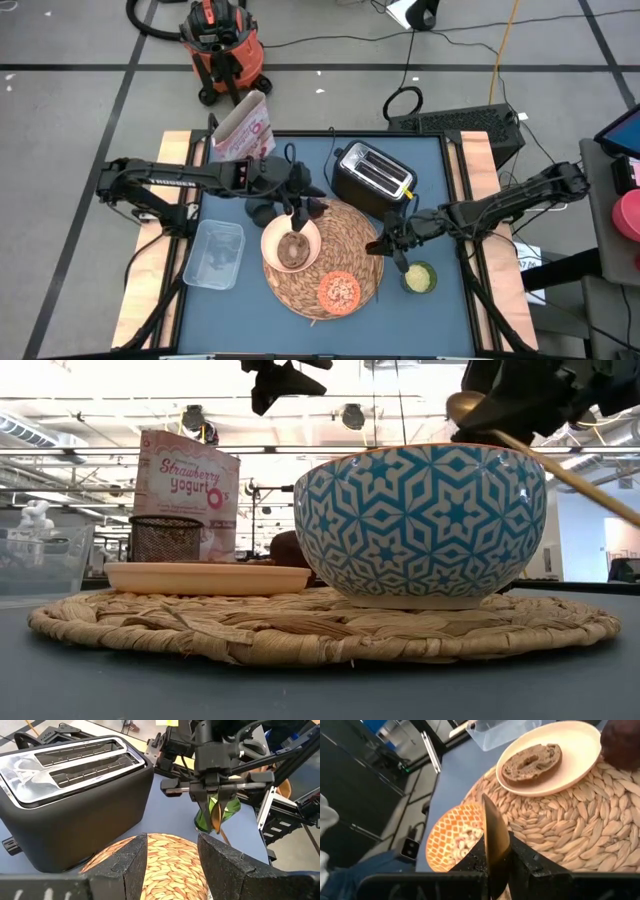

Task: Arrange a breakfast setting
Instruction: Put the gold spoon on the placemat beside the orange bowl

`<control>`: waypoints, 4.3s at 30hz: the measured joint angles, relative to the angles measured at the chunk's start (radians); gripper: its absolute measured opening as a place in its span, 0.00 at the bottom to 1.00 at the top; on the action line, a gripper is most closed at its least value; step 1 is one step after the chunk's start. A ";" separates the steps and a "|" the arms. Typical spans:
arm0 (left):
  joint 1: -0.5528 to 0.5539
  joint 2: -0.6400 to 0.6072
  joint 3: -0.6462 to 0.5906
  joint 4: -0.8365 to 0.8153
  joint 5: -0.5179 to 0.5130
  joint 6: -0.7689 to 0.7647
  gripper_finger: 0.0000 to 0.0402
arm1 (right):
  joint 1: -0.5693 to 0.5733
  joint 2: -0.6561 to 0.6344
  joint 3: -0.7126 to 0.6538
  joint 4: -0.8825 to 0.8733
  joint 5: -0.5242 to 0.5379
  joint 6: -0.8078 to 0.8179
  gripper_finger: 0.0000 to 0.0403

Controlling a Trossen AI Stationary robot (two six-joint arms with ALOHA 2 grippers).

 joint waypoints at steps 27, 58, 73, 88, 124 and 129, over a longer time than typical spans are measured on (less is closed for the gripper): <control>-0.005 0.000 0.000 0.023 0.000 0.002 0.45 | 0.071 0.084 0.000 -0.002 0.137 0.126 0.06; -0.006 0.000 0.001 0.021 0.000 0.066 0.45 | 0.152 0.256 0.002 0.025 0.291 0.291 0.06; -0.006 0.000 0.001 0.021 0.000 0.071 0.45 | 0.154 0.258 -0.001 0.057 0.278 0.381 0.06; -0.006 0.000 0.001 0.020 0.000 0.069 0.45 | 0.155 0.285 -0.001 0.034 0.260 0.516 0.06; -0.006 0.000 0.001 0.020 0.000 0.066 0.45 | 0.152 0.329 0.000 -0.021 0.289 0.505 0.11; -0.007 0.000 0.001 0.020 0.000 0.066 0.45 | 0.152 0.329 -0.001 -0.041 0.289 0.478 0.18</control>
